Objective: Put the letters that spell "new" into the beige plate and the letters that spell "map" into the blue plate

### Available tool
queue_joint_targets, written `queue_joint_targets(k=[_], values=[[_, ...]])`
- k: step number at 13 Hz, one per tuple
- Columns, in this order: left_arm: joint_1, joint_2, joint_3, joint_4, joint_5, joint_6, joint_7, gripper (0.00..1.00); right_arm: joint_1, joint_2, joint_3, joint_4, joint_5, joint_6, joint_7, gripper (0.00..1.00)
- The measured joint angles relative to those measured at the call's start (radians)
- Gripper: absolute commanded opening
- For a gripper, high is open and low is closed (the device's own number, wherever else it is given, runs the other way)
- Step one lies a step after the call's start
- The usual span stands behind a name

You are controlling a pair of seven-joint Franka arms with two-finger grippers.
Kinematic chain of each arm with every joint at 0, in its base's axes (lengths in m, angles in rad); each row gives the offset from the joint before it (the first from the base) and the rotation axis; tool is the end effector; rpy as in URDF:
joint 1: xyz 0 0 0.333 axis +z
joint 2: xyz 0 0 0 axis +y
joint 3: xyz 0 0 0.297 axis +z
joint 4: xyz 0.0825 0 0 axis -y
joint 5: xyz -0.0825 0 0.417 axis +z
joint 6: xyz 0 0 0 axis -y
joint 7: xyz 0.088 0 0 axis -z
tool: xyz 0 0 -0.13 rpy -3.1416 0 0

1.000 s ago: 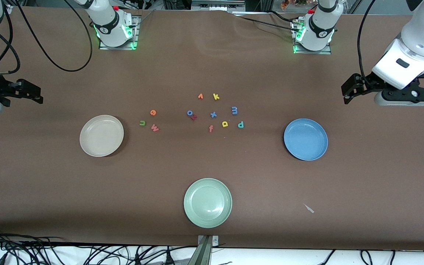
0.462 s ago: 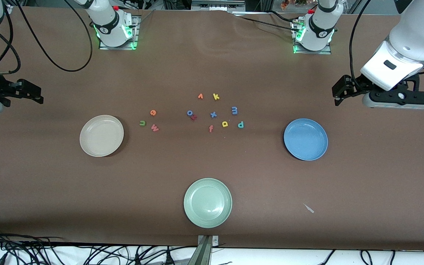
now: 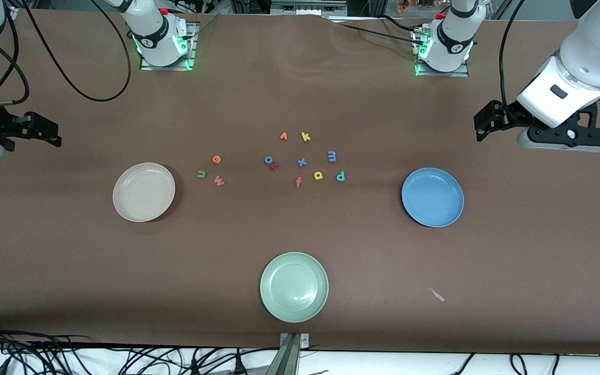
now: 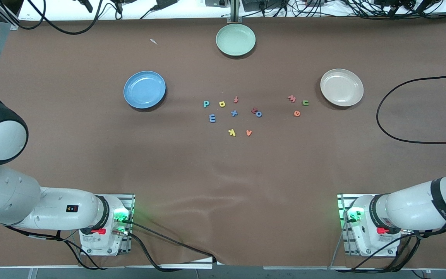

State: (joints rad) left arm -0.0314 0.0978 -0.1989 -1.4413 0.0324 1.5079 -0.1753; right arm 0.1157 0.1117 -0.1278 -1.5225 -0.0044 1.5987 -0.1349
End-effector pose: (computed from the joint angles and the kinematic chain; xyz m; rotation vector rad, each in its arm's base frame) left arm 0.5949 -0.1294 0.5846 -3.1216 0.0824 0.0407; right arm 0.6196 -0.0046 0.5424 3.1191 0.1929 -0.0560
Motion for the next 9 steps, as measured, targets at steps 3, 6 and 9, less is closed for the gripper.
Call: queue_joint_targets(k=[3,6,9], values=[[0.000,-0.035,-0.001,-0.034,0.000,0.005,0.002,1.00,0.000,0.000,0.000,0.000,0.000,0.000,0.000,1.00],[0.019,-0.069,0.000,-0.112,-0.009,0.088,0.003,1.00,0.000,0.000,0.000,0.000,0.000,0.000,0.000,1.00],[0.038,-0.085,0.000,-0.145,-0.016,0.113,0.006,1.00,0.000,0.000,0.000,0.000,0.000,0.000,0.000,1.00]])
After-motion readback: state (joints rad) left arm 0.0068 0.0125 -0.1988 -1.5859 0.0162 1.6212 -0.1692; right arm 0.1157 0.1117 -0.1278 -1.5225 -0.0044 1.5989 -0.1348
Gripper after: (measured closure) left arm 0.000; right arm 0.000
